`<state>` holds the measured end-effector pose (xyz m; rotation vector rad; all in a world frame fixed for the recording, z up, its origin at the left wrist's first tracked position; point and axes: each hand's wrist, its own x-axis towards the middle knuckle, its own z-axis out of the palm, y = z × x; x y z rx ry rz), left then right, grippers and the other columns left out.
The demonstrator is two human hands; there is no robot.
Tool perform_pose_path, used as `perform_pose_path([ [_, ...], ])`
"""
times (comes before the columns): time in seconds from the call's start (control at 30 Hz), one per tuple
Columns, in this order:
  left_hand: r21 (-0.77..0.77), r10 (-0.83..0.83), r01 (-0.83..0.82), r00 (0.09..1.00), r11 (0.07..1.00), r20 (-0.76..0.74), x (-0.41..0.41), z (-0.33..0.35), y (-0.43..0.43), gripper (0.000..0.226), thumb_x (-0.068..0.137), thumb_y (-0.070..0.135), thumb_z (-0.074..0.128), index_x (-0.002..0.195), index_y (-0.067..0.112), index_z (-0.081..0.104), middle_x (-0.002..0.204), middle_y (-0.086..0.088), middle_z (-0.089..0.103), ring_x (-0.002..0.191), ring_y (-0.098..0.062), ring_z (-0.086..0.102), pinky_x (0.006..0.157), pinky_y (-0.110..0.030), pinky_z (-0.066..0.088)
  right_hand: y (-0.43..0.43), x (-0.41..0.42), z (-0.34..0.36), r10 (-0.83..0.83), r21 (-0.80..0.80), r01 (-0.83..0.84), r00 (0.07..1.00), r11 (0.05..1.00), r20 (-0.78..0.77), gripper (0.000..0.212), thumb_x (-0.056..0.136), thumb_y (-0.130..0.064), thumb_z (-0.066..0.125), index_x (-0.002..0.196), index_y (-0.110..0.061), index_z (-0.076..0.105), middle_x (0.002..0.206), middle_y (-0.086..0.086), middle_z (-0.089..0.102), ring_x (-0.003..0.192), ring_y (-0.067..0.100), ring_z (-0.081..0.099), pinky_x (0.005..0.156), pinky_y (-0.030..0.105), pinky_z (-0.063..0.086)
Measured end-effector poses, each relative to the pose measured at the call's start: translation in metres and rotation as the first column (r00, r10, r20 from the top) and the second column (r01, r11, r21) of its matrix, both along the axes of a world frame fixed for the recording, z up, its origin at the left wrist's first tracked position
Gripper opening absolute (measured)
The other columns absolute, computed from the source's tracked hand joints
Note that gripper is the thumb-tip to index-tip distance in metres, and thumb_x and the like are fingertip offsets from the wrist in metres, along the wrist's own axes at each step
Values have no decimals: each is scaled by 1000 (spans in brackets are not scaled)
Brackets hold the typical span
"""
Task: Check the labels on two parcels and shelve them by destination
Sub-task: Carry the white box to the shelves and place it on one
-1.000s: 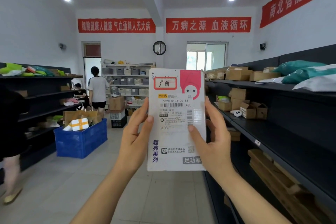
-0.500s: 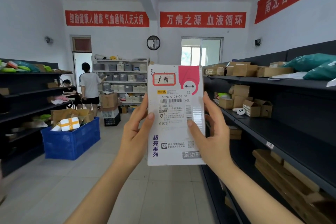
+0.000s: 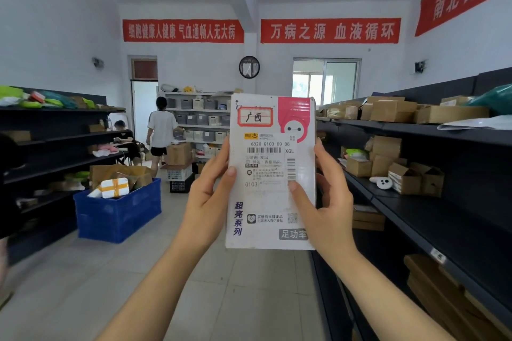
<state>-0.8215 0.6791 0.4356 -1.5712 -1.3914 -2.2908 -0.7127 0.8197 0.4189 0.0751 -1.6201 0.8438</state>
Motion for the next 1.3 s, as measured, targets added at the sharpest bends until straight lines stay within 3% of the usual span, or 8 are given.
perform_pose_path([
  [0.13,-32,12,-12,1000,999,3,-9,-4,27,43,88,26,48,126,47,48,131,9,60,119,-11,60,88,-27,56,27,-9,-5,14,-9,-14,1000,1000,-3,56,83,-35,66,132,-45,41,131,-47,44,124,-8,50,93,10,48],
  [0.23,-44,19,-19,1000,999,9,-23,-9,44,39,94,28,52,122,56,52,132,10,61,123,-14,58,91,-31,55,45,-19,-9,16,-21,-16,1000,1000,3,59,83,-23,67,134,-41,42,135,-38,47,124,-6,51,90,8,47],
  [0.37,-61,39,-38,999,997,17,-49,-13,62,45,88,30,50,112,68,55,134,9,60,126,-17,55,98,-41,52,63,-44,-12,10,-34,-9,999,999,32,60,83,-34,67,138,-39,43,148,-7,48,128,8,52,98,20,50],
  [0.6,-41,7,-5,999,999,41,-108,-17,91,40,89,29,55,118,57,54,129,2,62,119,-18,61,84,-25,57,88,-99,-15,6,-49,-4,999,999,33,59,84,-30,67,137,-35,43,141,-11,52,123,5,55,91,15,50],
  [0.77,-57,-29,30,1000,998,9,-155,-14,109,43,83,37,60,108,72,54,143,-1,52,131,-22,51,100,-46,50,109,-144,-9,-39,-15,39,999,999,27,57,81,-38,63,133,-44,41,135,-30,52,124,9,57,97,36,55],
  [1.0,4,-130,130,990,992,51,-213,-15,147,45,83,22,54,114,55,59,130,7,62,118,-12,61,82,-20,55,138,-196,-9,-71,-36,73,996,997,49,58,80,-41,63,133,-43,41,137,-7,53,121,7,58,91,26,56],
  [1.17,6,-161,161,981,987,104,-249,-24,190,44,83,20,54,116,49,59,138,3,57,124,-16,57,87,-21,55,182,-229,-20,-101,-33,103,993,994,65,60,80,-40,64,136,-38,43,136,-6,55,119,15,61,90,43,58],
  [1.3,4,-173,174,978,985,115,-274,-32,241,43,88,17,54,121,44,56,140,2,56,126,-18,56,87,-21,54,231,-253,-27,-138,-31,140,988,990,72,62,80,-39,64,138,-35,44,135,-3,57,118,18,61,90,47,58],
])
